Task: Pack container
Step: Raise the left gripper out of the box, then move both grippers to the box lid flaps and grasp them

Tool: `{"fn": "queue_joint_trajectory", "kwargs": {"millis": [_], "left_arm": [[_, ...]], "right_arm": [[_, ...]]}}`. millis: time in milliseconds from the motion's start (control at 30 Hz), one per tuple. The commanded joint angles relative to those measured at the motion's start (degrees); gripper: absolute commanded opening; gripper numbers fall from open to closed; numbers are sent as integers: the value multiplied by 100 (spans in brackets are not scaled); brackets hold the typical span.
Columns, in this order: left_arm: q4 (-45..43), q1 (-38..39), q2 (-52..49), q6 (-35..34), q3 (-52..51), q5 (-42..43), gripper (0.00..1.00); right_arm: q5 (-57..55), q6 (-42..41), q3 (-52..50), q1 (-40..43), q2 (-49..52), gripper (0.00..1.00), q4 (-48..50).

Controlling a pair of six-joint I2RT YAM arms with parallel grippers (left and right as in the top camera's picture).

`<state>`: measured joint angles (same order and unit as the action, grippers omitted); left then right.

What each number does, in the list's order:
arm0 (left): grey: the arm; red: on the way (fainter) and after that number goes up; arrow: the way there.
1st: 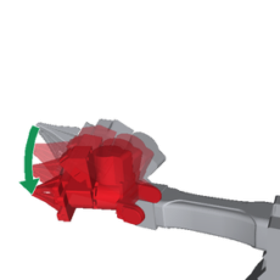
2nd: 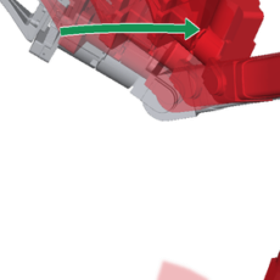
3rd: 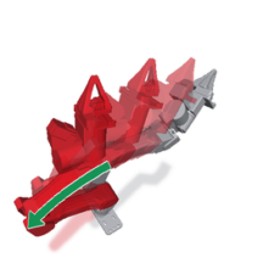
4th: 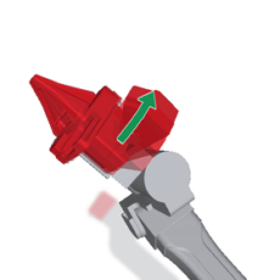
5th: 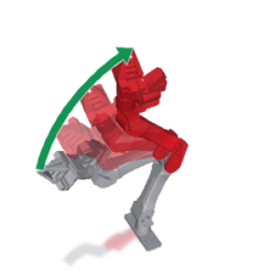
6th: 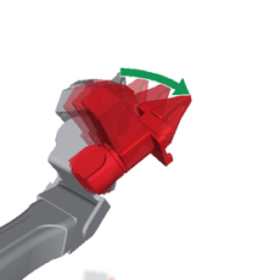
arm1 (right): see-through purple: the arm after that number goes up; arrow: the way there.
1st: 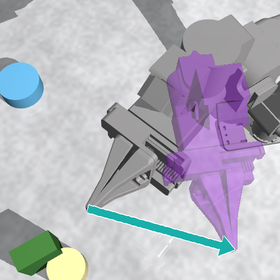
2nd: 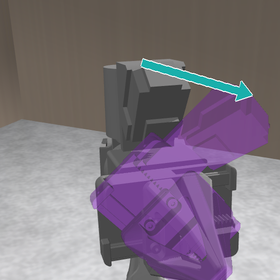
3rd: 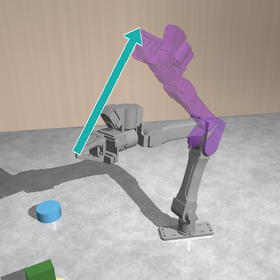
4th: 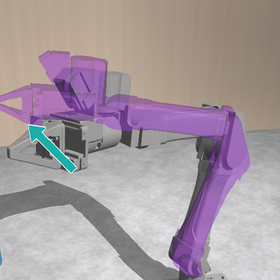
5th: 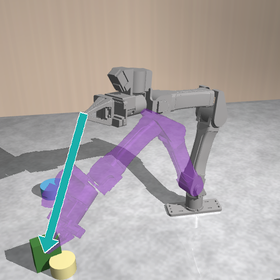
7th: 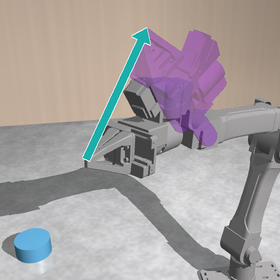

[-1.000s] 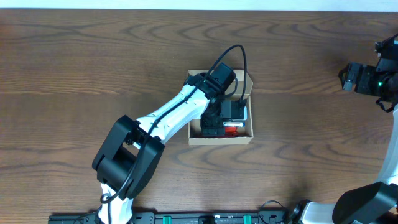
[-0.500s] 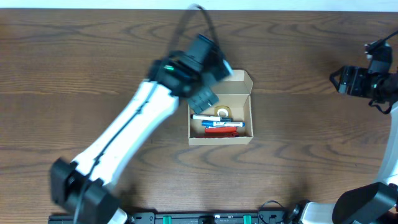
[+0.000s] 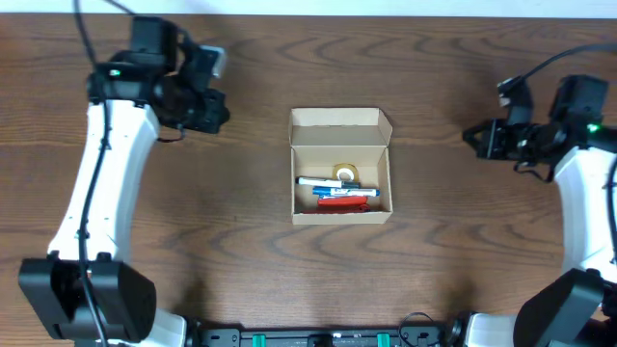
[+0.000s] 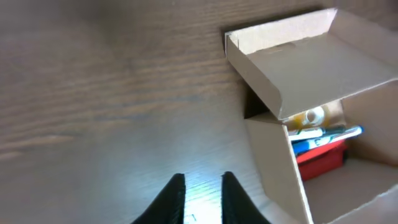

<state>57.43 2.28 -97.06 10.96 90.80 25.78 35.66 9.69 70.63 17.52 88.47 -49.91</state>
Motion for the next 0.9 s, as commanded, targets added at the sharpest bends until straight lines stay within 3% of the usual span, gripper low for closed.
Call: {"fn": "queue_joint_trajectory", "kwargs": {"millis": [0, 233, 467, 867], "left_arm": [[-146, -315, -219, -144, -321, 1182, 6], [-457, -455, -758, -323, -632, 1725, 6], [-811, -452, -1600, -203, -632, 3034, 6], [-1093, -439, -2616, -201, -632, 3722, 6]], "right_arm": [[557, -439, -378, -170, 103, 1, 197], [1248, -796, -529, -461, 778, 1, 431], [1849, -1054, -529, -625, 1580, 1, 935], [2247, -1419, -529, -828, 2590, 1, 1705]]}}
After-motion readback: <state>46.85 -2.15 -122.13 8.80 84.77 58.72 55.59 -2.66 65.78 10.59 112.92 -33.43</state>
